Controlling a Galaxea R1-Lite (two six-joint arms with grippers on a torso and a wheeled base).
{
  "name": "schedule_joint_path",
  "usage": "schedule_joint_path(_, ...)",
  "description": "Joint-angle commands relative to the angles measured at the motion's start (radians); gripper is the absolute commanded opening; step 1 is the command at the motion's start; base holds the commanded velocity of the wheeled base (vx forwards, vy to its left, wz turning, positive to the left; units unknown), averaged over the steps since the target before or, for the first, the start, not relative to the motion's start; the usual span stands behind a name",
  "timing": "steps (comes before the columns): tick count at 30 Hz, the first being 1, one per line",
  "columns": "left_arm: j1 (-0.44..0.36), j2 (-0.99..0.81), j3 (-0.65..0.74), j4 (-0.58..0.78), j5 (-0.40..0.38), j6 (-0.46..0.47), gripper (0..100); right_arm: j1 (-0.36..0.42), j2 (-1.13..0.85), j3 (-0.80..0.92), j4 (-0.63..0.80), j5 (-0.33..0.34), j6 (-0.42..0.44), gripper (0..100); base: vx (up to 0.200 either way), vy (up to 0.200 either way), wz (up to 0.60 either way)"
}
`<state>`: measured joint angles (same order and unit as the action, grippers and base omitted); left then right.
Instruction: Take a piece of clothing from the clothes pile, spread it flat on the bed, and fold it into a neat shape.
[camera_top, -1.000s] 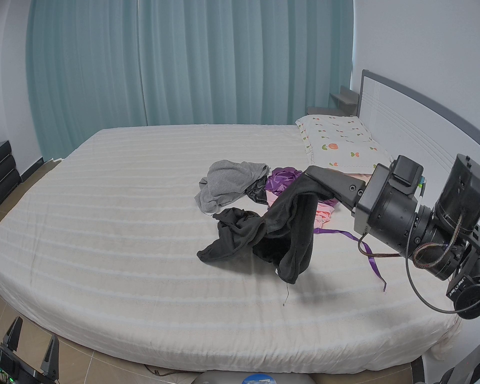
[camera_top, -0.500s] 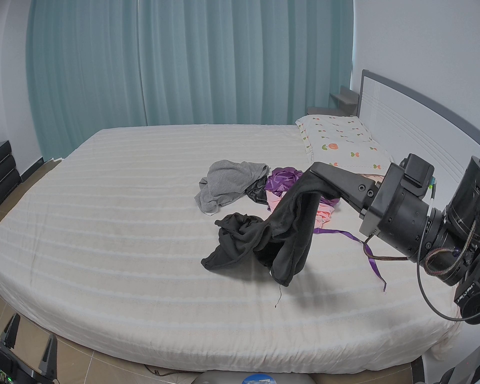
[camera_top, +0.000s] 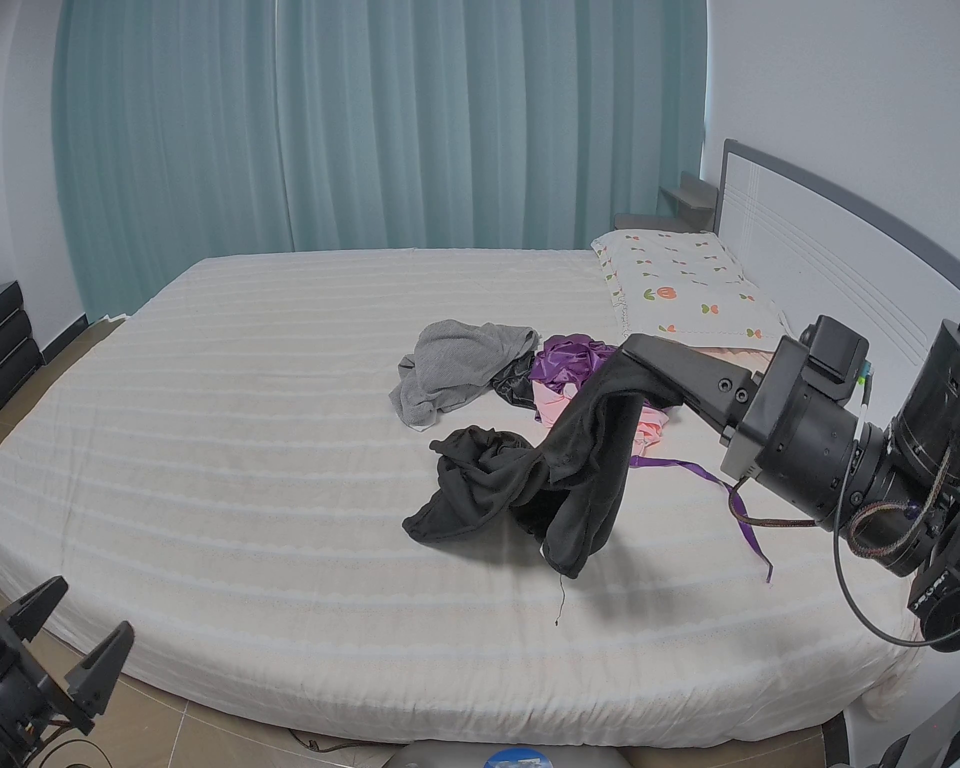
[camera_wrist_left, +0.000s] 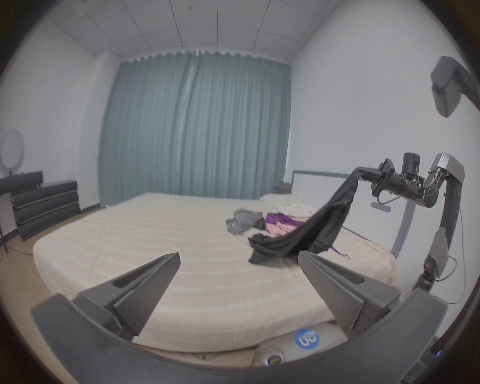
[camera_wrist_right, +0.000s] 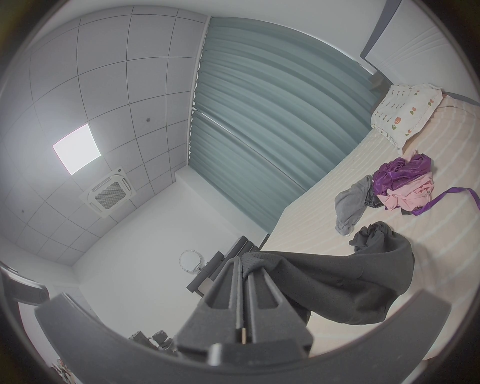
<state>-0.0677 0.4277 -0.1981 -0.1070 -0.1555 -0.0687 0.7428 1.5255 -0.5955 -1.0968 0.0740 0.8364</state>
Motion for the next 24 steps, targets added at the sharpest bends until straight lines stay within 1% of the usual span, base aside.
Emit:
schedule_joint_path(1,-0.155,0.652,-0.049,-0.12,-0.121,-0.02,100,0.003,-0.027,0.022,-0.002,0.006,-0.033,0,0.0,0.0,0.0)
schedule_joint_path(2,-0.155,0.706,-0.046,-0.157,-0.121,-0.022,100,0.006,-0.025,0.022,-0.002,0.009,-0.04,0,0.0,0.0,0.0)
schedule_joint_path(3,-0.155,0.712,-0.044,-0.161,-0.121,-0.022,100,0.006,-0.025,0.022,-0.002,0.009,-0.042,0,0.0,0.0,0.0)
schedule_joint_path(4,-0.166,0.778,-0.037,-0.209,-0.119,-0.02,100,0.006,-0.024,0.022,-0.003,0.009,-0.048,0,0.0,0.0,0.0)
schedule_joint_path(8,-0.215,0.948,-0.055,-0.289,-0.113,-0.02,100,0.0,-0.024,-0.007,0.0,-0.003,-0.057,0,0.0,0.0,0.0)
schedule_joint_path(9,-0.218,0.961,-0.058,-0.298,-0.111,-0.02,100,0.0,-0.024,-0.007,0.0,-0.003,-0.062,0,0.0,0.0,0.0)
schedule_joint_path(10,-0.235,1.033,-0.058,-0.355,-0.107,-0.017,100,0.003,-0.033,-0.006,0.0,-0.002,-0.091,0,0.0,0.0,0.0)
schedule_joint_path(13,-0.268,1.155,-0.067,-0.436,-0.082,-0.019,100,0.0,-0.031,-0.02,-0.003,0.0,-0.102,0,0.0,0.0,0.0)
schedule_joint_path(15,-0.29,1.264,-0.086,-0.499,-0.052,-0.016,100,-0.003,-0.024,-0.041,-0.002,0.0,-0.102,0,0.0,0.0,0.0)
schedule_joint_path(16,-0.291,1.274,-0.087,-0.505,-0.05,-0.016,100,-0.003,-0.022,-0.041,-0.002,-0.002,-0.102,0,0.0,0.0,0.0)
schedule_joint_path(18,-0.32,1.444,-0.119,-0.64,-0.033,-0.02,100,-0.01,-0.021,-0.047,-0.002,-0.003,-0.1,0,0.0,0.0,0.0)
schedule_joint_path(19,-0.32,1.453,-0.121,-0.648,-0.033,-0.02,100,-0.01,-0.021,-0.047,-0.002,-0.003,-0.1,0,0.0,0.0,0.0)
schedule_joint_path(20,-0.336,1.565,-0.144,-0.75,-0.027,-0.016,100,-0.01,-0.021,-0.049,-0.003,-0.003,-0.1,0,0.0,0.0,0.0)
schedule_joint_path(21,-0.343,1.625,-0.162,-0.813,-0.013,-0.014,100,-0.01,-0.021,-0.05,-0.002,-0.003,-0.1,0,0.0,0.0,0.0)
schedule_joint_path(24,-0.377,1.766,-0.234,-0.942,0.063,-0.023,100,-0.011,-0.024,-0.055,-0.002,-0.003,-0.1,0,0.0,0.0,0.0)
